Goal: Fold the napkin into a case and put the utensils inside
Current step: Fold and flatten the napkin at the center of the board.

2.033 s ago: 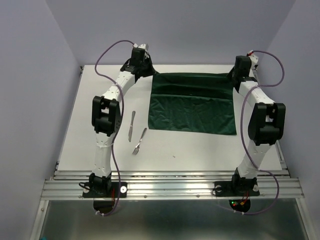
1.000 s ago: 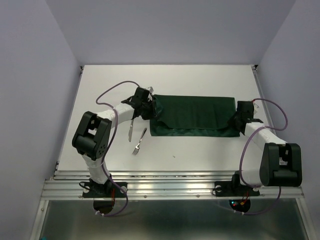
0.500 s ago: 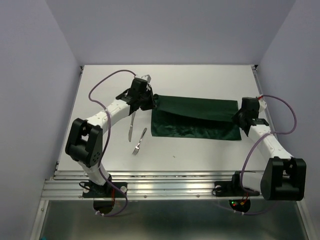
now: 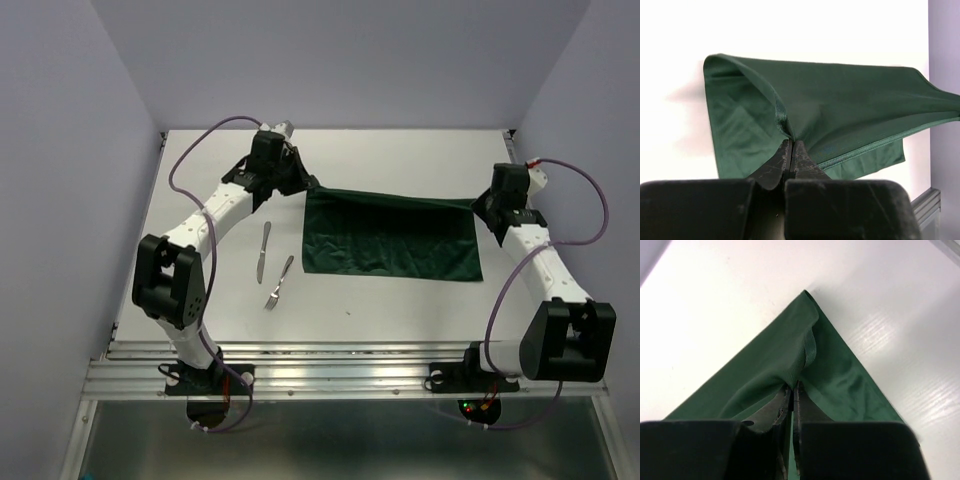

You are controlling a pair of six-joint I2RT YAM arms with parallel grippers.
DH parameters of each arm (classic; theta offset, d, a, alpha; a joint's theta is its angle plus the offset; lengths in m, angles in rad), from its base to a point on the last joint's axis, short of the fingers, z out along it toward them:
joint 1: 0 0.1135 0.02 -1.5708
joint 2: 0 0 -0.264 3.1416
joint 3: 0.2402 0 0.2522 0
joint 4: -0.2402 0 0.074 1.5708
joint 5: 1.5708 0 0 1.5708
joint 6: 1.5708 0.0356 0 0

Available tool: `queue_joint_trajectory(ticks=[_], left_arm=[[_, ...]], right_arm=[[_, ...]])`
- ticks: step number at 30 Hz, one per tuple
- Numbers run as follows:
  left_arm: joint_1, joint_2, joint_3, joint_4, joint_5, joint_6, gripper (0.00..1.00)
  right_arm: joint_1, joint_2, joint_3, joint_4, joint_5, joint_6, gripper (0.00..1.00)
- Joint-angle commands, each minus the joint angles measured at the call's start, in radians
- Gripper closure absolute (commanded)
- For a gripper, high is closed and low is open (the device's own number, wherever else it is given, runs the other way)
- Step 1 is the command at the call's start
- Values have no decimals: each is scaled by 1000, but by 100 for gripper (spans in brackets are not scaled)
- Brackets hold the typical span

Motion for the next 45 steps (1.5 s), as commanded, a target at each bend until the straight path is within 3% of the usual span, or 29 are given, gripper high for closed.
queue_joint_trajectory(ticks=[1, 19, 24, 30, 45], left_arm=[[23, 43, 103, 0, 6, 1, 100], [44, 176, 324, -97, -30, 48, 100], [44, 71, 181, -88, -11, 61, 100], [33, -60, -111, -13, 33, 22, 100], [9, -134, -345, 90, 33, 16, 100]], right_arm=[[-26, 56, 103, 10, 65, -19, 99], [-57, 272, 375, 59, -36, -99, 99], [-57, 222, 310, 51, -40, -102, 99], [-57, 140, 160, 43, -51, -76, 99], [-57, 40, -79, 33, -53, -64, 99]])
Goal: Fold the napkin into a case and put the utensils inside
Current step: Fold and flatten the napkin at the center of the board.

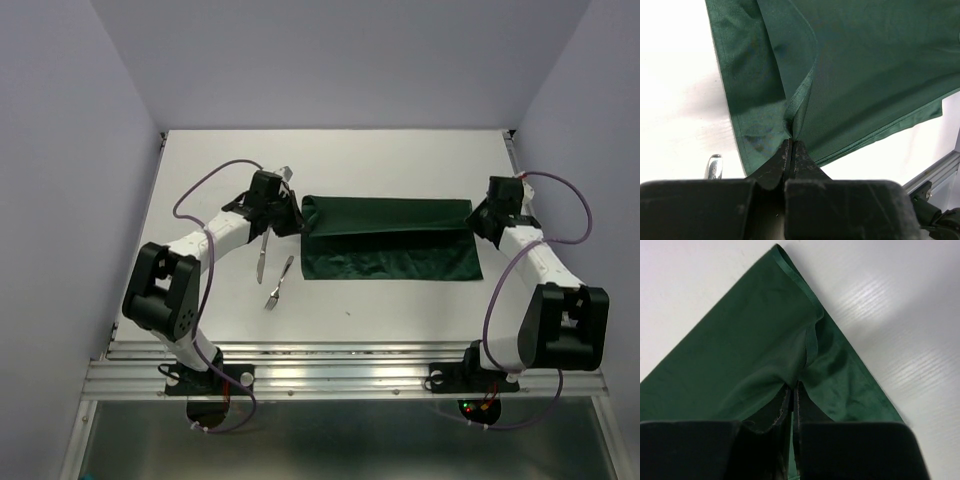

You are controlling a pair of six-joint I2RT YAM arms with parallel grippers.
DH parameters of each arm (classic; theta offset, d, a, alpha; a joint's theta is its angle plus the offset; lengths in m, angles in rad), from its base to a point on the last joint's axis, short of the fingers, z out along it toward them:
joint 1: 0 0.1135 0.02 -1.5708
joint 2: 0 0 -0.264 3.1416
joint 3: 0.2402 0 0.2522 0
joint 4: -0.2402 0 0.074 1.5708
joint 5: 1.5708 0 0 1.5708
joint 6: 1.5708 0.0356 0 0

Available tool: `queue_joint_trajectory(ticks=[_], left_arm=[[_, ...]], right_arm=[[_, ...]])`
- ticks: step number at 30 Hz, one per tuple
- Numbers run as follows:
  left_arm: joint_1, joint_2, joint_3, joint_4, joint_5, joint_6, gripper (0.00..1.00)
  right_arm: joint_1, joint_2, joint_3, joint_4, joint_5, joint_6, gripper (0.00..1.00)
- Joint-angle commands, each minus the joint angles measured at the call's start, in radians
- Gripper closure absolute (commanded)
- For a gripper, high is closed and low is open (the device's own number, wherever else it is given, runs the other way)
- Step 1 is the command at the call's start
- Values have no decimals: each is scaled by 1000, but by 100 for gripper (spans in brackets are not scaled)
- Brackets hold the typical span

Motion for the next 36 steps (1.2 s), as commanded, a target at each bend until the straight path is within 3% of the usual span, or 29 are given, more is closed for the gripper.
queue_joint_trajectory(ticks=[1, 26, 36], left_arm=[[8, -68, -41, 27, -38, 18, 100], [-48, -249, -20, -49, -75, -20, 100], [-96, -297, -151, -31, -86, -71, 100]], right_arm=[[-22, -40, -33, 27, 63, -11, 99], [-22, -184, -85, -36, 118, 28, 99], [-22, -261, -193, -74, 134, 71, 99]])
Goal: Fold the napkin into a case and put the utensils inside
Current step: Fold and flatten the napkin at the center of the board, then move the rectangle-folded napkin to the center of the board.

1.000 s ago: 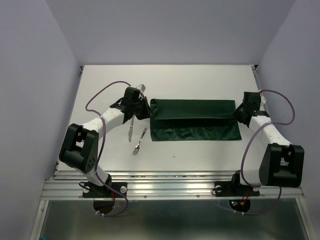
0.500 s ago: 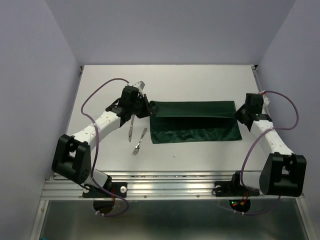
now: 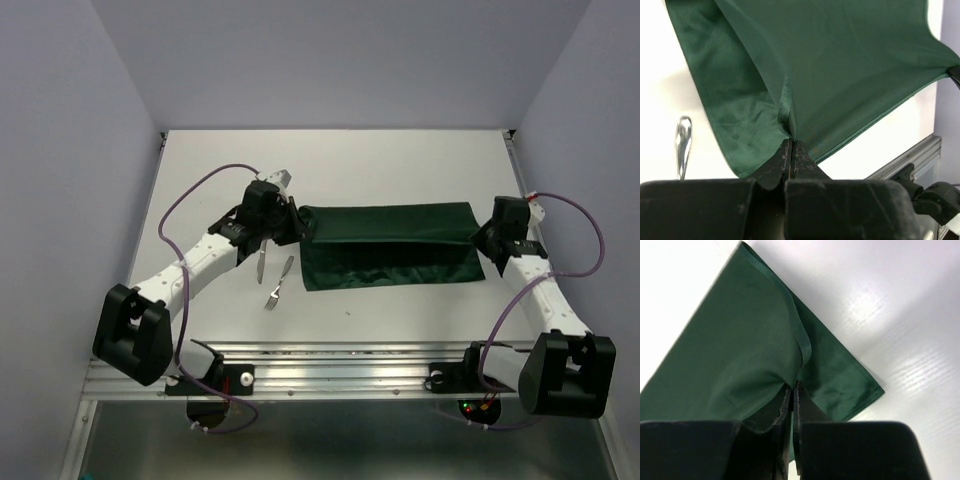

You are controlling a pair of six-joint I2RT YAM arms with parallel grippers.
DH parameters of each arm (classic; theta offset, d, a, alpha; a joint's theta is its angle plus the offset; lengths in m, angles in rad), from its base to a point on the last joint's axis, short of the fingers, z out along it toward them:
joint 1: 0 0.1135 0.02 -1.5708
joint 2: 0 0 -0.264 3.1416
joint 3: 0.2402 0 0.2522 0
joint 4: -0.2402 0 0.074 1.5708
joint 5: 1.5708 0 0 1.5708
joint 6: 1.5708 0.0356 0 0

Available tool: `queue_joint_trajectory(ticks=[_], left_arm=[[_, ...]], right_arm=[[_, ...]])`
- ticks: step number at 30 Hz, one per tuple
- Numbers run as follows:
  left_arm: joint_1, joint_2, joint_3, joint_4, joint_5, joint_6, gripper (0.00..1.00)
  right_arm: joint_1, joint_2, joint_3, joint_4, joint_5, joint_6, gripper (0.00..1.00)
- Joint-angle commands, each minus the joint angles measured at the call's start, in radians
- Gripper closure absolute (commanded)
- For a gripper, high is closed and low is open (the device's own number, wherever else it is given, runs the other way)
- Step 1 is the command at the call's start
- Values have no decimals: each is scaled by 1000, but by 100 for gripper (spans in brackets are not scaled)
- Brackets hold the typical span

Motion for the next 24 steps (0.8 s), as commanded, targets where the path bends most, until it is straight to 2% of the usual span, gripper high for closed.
queue_joint_trajectory(ticks=[1, 3, 5, 6, 7, 8, 9, 10, 11, 14, 19, 22, 23, 24], left_arm=[[-23, -35, -58, -2, -42, -18, 100], [-36, -35, -98, 4, -56, -34, 100], [-37, -18, -127, -2, -60, -43, 97], [-37, -6, -129, -11, -65, -40, 92], [-37, 6, -126, -27, -73, -38, 80], [-37, 28, -123, -53, -79, -29, 42], [-37, 37, -118, -64, -83, -23, 22], [-37, 42, -111, -74, -88, -17, 9], [-37, 42, -97, -88, -102, -12, 2], [-37, 27, -51, -107, -143, 9, 1], [-37, 33, 12, -81, -159, 25, 4], [-43, 91, 49, -44, -136, 22, 17], [-47, 129, 67, -27, -140, 20, 24], [-53, 152, 76, -21, -140, 18, 28]], right_arm=[[-21, -26, -47, -28, 75, 39, 99], [-21, -33, -76, -31, 75, 66, 99], [-21, -29, -102, -45, 95, 101, 76], [-21, -28, -111, -45, 98, 105, 59], [-21, -26, -116, -44, 101, 108, 37], [-21, -19, -119, -44, 103, 103, 31], [-21, -13, -111, -44, 104, 100, 28], [-21, -10, -105, -47, 109, 96, 25], [-21, -6, -99, -45, 112, 83, 22], [-21, -8, -64, -45, 124, 59, 18], [-21, 9, -10, -44, 89, 10, 20], [-21, 41, 7, -18, -27, -13, 39], [-21, 62, 1, 13, -69, -18, 52], [-21, 73, -2, 27, -148, -18, 60]])
